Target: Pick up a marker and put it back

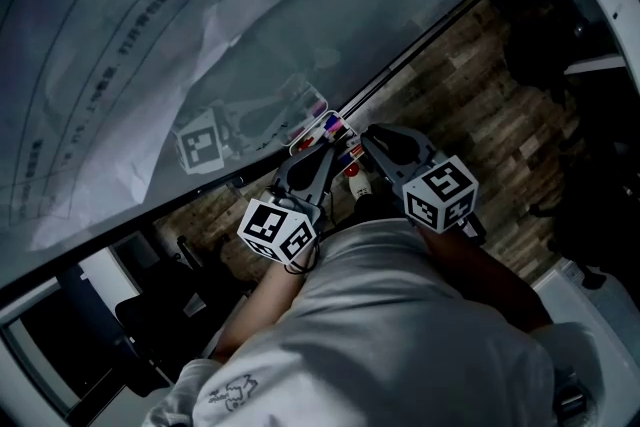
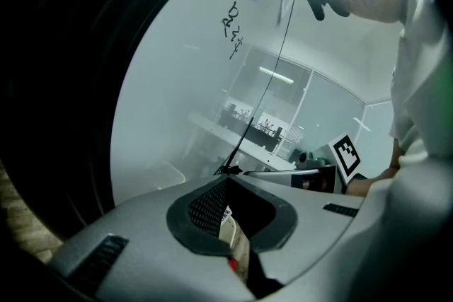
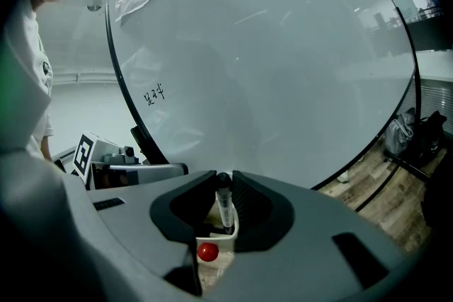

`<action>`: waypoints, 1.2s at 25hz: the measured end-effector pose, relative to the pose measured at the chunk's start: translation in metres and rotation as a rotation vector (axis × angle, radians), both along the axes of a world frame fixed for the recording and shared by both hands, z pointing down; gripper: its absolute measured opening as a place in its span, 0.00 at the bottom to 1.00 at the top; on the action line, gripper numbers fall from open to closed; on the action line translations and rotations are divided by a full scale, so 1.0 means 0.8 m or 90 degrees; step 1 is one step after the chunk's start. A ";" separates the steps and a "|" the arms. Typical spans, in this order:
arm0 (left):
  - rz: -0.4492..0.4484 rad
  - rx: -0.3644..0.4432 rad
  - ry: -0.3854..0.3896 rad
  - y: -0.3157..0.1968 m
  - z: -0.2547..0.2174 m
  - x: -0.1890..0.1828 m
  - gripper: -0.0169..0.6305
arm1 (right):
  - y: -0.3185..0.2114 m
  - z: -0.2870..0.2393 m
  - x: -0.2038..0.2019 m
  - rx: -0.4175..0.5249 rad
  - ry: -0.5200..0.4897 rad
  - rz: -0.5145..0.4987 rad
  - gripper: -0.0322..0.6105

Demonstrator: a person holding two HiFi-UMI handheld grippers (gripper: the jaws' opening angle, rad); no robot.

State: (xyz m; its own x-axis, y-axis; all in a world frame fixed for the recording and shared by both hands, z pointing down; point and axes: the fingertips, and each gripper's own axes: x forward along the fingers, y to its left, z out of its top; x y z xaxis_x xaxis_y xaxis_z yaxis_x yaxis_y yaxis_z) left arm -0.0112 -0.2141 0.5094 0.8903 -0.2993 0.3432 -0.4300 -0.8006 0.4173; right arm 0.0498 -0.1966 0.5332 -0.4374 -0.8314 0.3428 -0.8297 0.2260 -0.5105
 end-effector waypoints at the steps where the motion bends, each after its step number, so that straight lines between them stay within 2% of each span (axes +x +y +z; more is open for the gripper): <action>1: -0.001 0.000 0.000 0.000 0.000 0.000 0.03 | 0.000 0.001 -0.001 -0.001 0.001 -0.001 0.17; 30: -0.004 -0.004 -0.001 0.001 0.004 -0.001 0.03 | -0.003 -0.003 -0.004 0.011 -0.014 -0.012 0.17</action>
